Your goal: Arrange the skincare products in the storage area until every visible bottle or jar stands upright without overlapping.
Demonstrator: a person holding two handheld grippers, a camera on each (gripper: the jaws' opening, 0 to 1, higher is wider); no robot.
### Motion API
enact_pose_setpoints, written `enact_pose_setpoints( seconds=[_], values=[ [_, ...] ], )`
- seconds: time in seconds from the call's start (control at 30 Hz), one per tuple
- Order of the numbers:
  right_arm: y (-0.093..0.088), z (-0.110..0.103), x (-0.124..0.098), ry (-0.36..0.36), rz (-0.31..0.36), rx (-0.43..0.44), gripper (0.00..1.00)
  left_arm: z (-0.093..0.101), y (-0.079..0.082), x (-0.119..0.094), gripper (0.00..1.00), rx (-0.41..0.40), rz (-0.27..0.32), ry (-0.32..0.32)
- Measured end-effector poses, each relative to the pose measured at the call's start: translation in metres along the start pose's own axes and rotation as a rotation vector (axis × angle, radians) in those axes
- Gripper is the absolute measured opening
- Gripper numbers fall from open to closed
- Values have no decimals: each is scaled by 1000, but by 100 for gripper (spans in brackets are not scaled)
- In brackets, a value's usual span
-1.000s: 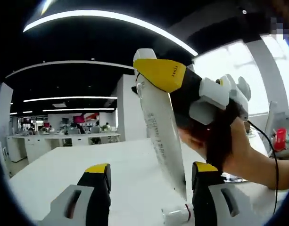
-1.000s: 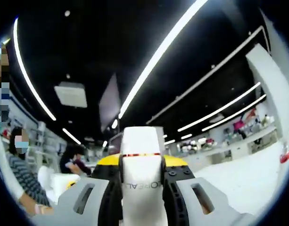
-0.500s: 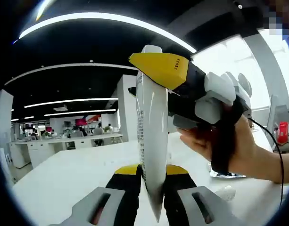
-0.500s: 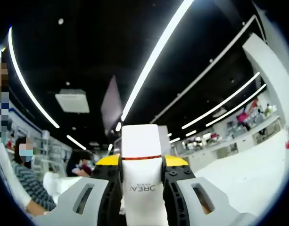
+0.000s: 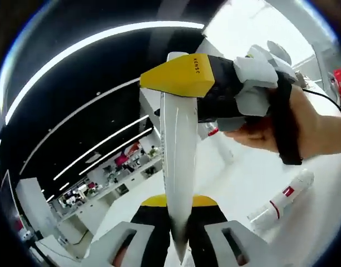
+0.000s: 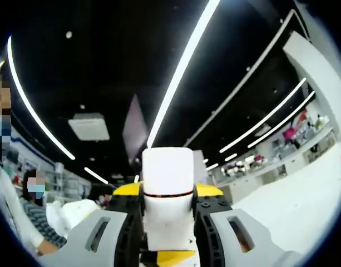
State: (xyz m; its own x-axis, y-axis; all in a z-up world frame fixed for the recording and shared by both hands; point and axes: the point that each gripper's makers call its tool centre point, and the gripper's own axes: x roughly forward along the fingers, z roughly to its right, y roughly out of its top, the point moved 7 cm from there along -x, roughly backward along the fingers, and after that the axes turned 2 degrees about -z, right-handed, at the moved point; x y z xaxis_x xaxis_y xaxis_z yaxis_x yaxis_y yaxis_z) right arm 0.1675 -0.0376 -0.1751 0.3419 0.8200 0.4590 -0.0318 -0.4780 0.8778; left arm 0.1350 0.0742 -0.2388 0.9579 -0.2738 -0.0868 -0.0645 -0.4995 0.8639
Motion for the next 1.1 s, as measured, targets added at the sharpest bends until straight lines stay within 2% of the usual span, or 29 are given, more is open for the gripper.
enact_pose_setpoints(
  seconds=[0.07, 0.13, 0.23, 0.3, 0.4, 0.43, 0.47, 0.53, 0.63, 0.77, 0.8, 0.87, 0.9, 1.0, 1.1],
  values=[
    [-3, 1, 2, -9, -9, -40, 34, -6, -3, -2, 8, 37, -32, 29],
    [-5, 4, 3, -49, -9, -96, 38, -12, -7, -4, 8, 82, -70, 58],
    [-6, 7, 3, -67, 6, -80, 46, -19, -8, -6, 8, 141, -87, 90],
    [-4, 8, 3, -72, 20, -81, 56, -30, -11, -6, 8, 157, -91, 120],
    [0, 12, 1, -108, 47, -117, 65, -43, -11, -8, 8, 184, -108, 147],
    [5, 13, -1, -124, 70, -148, 67, -51, -11, -10, 8, 229, -118, 174],
    [7, 13, -2, -130, 81, -165, 69, -53, -11, -11, 8, 242, -118, 178],
    [11, 12, -3, -129, 83, -187, 68, -59, -12, -15, 8, 268, -129, 184],
    [13, 8, -2, -128, 85, -220, 68, -65, -10, -24, 8, 365, -137, 224],
    [12, 0, 1, -149, 53, -371, 70, -73, -12, -29, 8, 436, -151, 240],
    [9, -1, 3, -164, 19, -447, 70, -76, -13, -30, 8, 475, -165, 249],
    [6, -3, 5, -181, -16, -536, 70, -77, -12, -31, 8, 527, -173, 263],
    [4, -5, 6, -184, -30, -568, 70, -77, -13, -32, 8, 544, -180, 260],
    [-6, -14, 12, -165, -109, -668, 68, -78, -14, -29, 8, 666, -211, 280],
    [-16, -20, 17, -161, -176, -825, 68, -79, -17, -22, 8, 697, -231, 268]
  ],
)
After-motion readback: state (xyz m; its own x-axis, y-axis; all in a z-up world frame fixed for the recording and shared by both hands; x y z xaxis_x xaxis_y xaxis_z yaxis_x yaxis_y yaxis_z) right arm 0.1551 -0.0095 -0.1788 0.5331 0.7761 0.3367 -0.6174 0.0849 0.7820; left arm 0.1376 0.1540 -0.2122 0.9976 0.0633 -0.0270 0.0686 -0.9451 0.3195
